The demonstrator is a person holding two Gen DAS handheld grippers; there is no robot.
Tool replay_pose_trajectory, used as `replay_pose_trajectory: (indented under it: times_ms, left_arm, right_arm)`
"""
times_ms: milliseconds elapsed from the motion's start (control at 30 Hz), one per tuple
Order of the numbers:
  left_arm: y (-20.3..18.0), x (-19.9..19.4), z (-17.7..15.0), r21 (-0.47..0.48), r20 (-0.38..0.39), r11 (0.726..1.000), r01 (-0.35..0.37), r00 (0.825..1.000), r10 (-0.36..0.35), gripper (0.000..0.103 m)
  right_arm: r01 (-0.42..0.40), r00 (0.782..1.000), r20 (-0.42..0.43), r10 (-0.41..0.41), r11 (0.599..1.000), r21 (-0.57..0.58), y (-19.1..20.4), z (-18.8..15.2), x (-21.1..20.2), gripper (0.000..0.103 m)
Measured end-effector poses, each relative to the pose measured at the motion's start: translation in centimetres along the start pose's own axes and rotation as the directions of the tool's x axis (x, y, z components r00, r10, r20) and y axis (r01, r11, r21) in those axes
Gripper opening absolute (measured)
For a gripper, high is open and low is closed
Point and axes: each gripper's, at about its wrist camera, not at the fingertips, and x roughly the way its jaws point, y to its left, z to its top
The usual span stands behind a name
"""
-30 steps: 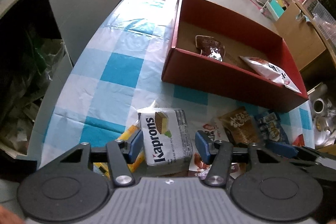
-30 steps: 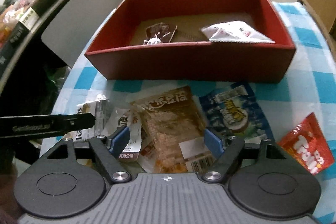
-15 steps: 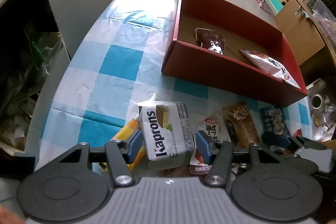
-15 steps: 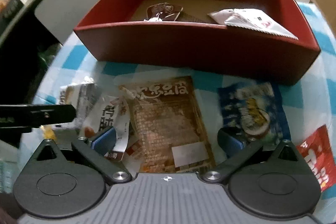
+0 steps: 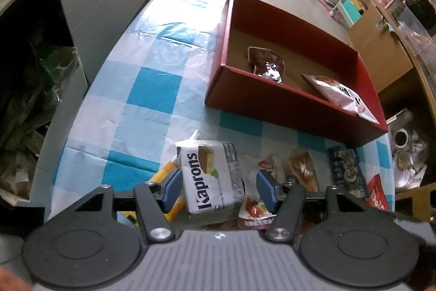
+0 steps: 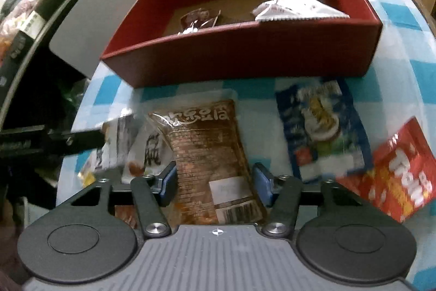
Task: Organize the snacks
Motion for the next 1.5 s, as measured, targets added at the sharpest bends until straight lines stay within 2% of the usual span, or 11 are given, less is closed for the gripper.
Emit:
replay_pose_trajectory:
  times_ms: [100,167,267,400,467,667,733,800,1067,1267,1500]
  left_arm:
    - [0.1,0.2,-0.3,0.004,-0.01,1.0,-0.005,1.0,0.005,0.054]
    - [0.4,0.3,-0.3,-0.003,-0.012,1.0,-0.013,1.0,0.013,0.054]
    - [0.6,0.6,-0.3,-0.021,-0.009,0.999,-0.032,0.999,0.031,0.054]
    - [0.2,1.4,-0.2,-0.018,-0.012,0.999,-0.037,0.999,0.037,0.054]
    - [-0.4,2.1,-0.3,-0.013,-0.019,0.999,-0.045,0.999,0.045,0.055]
    - [-2.6,3.7,-0.4,0.037,0.019,0.995,-0.089,0.996,0.088,0.054]
    - [-3.3,3.9,-0.5,0.055,0.023,0.996,-0.077,0.997,0.076,0.048]
    - [-4.1,3.9,-0.6,0.085,0.027,0.994,-0.065,0.998,0.063,0.046]
    - [-4.3,2.4,-1.3,0.113,-0.001,0.993,0.034,0.999,-0.034,0.029]
    - [-5.3,3.4,-1.7,0.159,-0.013,0.987,-0.005,1.0,0.007,0.036]
    - [-3.7,3.9,-0.9,0.053,-0.031,0.998,0.042,0.999,-0.04,0.039]
  right_arm:
    - [0.02,1.0,-0.004,-0.02,0.999,-0.032,1.1,-1.6,-0.9,0.059]
    - [0.025,1.0,0.005,-0.025,0.999,-0.044,1.7,-2.7,-1.8,0.044]
    - [0.051,0.999,0.015,-0.05,0.997,-0.058,2.0,-3.3,-2.4,0.044]
    - [0.119,0.992,0.037,-0.116,0.989,-0.092,2.1,-2.6,-1.8,0.052]
    - [0.108,0.994,0.032,-0.106,0.991,-0.083,1.7,-2.1,-1.4,0.068]
    - [0.147,0.989,0.004,-0.147,0.985,-0.092,0.8,-2.1,0.2,0.074]
    - [0.14,0.99,0.009,-0.14,0.987,-0.079,0.5,-2.2,0.0,0.074]
    - [0.146,0.989,0.015,-0.145,0.986,-0.086,0.5,-2.4,-0.2,0.071]
    - [0.081,0.995,0.053,-0.08,0.996,-0.033,-1.3,-3.8,-3.8,0.04]
    - [0.097,0.994,0.059,-0.094,0.994,-0.05,-0.4,-4.5,-4.3,0.038]
    - [0.122,0.992,0.041,-0.121,0.992,-0.032,-1.2,-3.8,-3.1,0.047]
